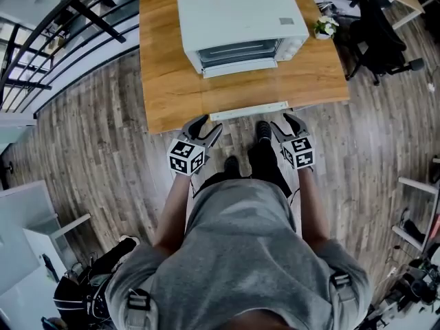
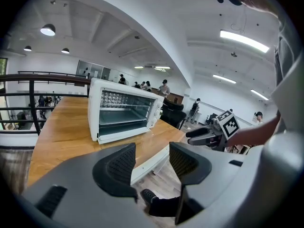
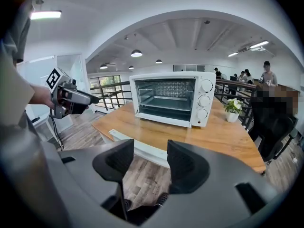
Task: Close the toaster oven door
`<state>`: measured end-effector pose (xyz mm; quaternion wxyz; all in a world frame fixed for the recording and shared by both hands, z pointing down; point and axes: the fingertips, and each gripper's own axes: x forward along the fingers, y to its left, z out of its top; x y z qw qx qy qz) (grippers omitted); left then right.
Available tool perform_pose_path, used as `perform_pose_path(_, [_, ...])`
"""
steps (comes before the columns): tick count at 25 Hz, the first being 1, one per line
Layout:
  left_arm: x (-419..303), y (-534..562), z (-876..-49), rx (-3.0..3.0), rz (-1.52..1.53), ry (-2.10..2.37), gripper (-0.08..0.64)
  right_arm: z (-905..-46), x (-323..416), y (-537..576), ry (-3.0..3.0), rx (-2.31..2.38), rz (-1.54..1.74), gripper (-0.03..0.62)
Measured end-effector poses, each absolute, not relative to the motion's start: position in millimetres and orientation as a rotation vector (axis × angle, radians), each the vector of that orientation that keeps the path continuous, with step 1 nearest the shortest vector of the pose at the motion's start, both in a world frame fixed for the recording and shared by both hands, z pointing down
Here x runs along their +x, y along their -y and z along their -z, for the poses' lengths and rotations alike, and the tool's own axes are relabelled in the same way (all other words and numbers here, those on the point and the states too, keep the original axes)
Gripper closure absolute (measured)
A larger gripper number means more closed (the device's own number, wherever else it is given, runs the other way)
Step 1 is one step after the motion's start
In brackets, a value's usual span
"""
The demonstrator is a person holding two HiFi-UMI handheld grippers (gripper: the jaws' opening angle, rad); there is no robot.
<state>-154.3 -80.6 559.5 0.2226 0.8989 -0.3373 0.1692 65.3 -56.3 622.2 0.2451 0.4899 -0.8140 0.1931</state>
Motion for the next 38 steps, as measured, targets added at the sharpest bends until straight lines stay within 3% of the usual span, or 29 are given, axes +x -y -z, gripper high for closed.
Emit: perform_pose_path(38, [-166, 106, -704, 2.265, -0.769, 1.034, 0.325, -744, 132, 99, 2.069, 1.29, -0.644, 0.38])
